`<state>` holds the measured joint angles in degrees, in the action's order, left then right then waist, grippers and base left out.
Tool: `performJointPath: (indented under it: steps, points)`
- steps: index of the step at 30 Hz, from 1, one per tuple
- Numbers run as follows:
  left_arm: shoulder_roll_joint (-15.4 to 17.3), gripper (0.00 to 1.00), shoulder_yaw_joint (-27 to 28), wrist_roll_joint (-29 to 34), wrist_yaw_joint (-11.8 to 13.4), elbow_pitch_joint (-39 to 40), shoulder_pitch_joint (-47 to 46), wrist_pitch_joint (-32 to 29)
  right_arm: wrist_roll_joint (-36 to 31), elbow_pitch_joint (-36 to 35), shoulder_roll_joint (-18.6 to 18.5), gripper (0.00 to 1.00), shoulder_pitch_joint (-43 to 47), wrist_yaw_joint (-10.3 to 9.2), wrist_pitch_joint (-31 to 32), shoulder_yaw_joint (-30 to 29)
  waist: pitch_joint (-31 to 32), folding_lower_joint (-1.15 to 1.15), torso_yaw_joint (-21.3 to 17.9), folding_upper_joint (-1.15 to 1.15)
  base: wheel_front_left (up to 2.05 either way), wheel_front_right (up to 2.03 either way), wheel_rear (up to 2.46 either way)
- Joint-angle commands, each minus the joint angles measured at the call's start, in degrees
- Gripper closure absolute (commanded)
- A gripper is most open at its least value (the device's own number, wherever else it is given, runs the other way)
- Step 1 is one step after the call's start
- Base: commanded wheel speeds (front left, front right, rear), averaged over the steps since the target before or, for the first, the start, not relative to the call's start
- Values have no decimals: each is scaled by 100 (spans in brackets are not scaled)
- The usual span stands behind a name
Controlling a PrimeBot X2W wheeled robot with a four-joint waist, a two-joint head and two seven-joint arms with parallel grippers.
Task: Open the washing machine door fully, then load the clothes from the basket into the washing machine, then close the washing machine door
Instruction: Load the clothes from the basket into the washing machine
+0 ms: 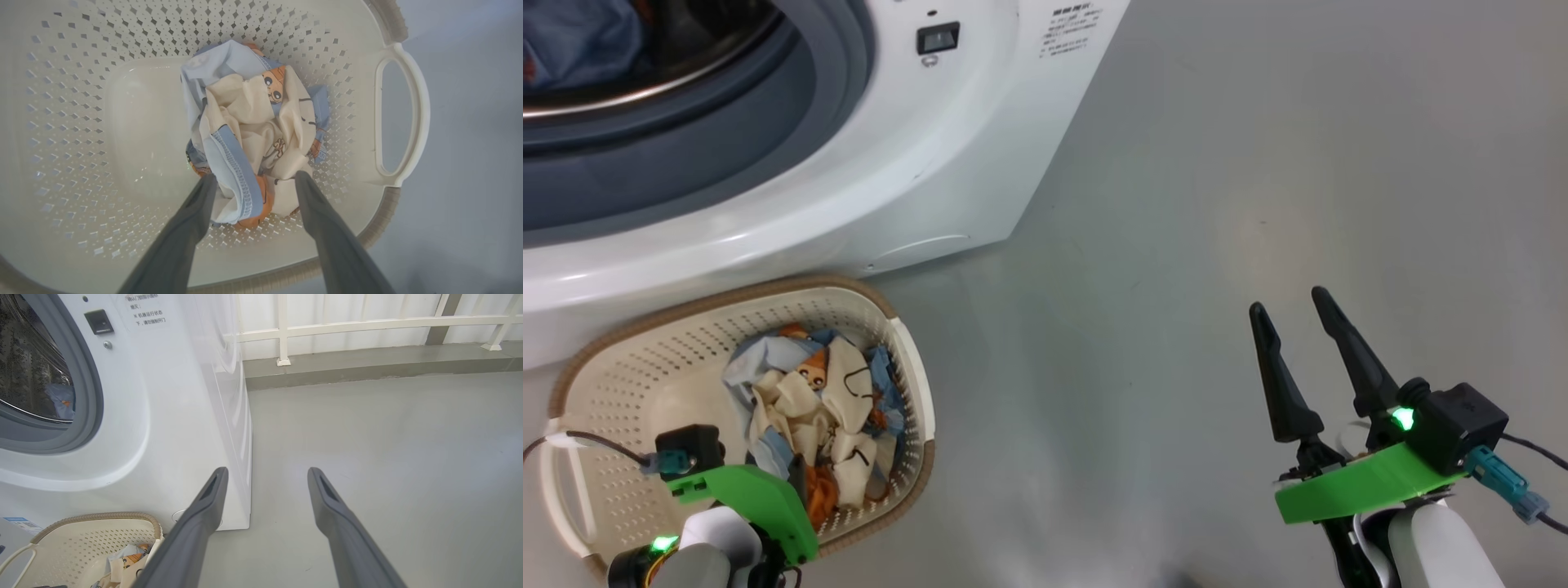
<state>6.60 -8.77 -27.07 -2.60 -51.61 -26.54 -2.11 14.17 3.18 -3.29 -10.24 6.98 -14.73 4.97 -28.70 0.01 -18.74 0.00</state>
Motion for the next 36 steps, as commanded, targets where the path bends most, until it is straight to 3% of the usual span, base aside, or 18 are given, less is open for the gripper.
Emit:
performJointPath:
  steps: [1, 36]
  points:
    - [160, 0, 140, -50, -24, -75, -78, -16, -59, -153, -1, 0, -67, 51, -27, 131, -89, -1, -40, 0, 0, 0, 0]
    - [193, 0, -157, -42, -140, -1741, -1697, 306, -103, -346, -13, 0, -485, 51, -27, 169, -1381, -1, 31, 0, 0, 0, 0]
